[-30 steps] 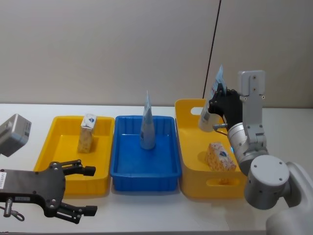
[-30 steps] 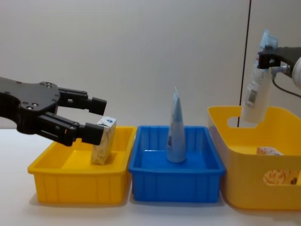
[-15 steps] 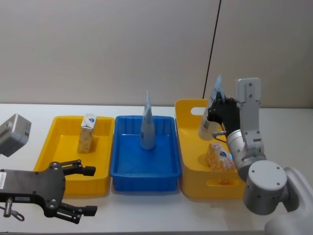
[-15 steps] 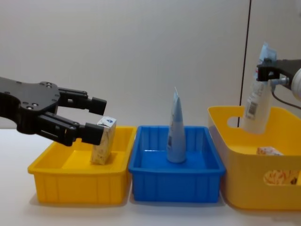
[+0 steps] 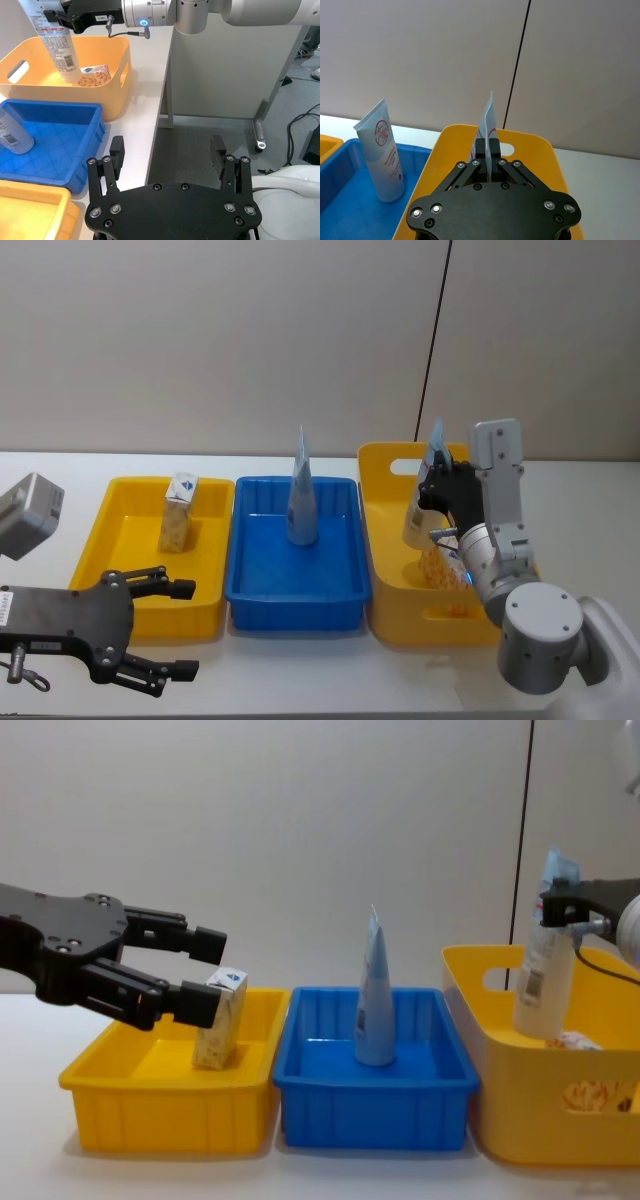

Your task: Bimanual collaborative sorting of washing and personal care products

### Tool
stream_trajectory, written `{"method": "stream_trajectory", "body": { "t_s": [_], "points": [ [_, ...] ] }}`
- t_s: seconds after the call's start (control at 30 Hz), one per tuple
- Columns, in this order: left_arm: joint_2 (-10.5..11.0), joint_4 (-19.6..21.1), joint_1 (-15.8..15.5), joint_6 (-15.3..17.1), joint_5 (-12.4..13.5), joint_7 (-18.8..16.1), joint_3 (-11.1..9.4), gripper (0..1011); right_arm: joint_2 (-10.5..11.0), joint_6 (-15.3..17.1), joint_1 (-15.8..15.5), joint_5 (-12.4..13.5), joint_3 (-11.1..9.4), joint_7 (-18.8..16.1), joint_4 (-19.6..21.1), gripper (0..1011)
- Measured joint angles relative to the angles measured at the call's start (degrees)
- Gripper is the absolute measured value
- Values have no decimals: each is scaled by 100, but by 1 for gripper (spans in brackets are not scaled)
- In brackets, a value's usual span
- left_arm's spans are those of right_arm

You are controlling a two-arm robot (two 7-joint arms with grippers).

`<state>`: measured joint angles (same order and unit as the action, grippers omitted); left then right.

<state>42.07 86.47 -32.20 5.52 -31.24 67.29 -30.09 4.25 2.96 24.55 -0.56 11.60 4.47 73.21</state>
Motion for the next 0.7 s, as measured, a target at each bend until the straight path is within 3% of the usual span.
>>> {"method": "stream_trajectory", "body": {
  "t_s": [0.2,0.33,0.53,0.6,0.7],
  "points": [
    [0,0,0,0,0,0,0,1001,-14,-17,-17,-3,0,-77,-44,126],
    [0,0,0,0,0,0,-1,1001,-37,-47,-21,-5,-6,-117,-69,283],
    [0,0,0,0,0,0,0,1001,-80,-150,-20,-4,-35,-162,-88,439],
    [0,0,0,0,0,0,0,1001,-92,-180,-20,11,-48,-187,-88,547],
    [0,0,0,0,0,0,-1,1001,-119,-228,-18,69,-81,-246,-50,608]
  ]
}}
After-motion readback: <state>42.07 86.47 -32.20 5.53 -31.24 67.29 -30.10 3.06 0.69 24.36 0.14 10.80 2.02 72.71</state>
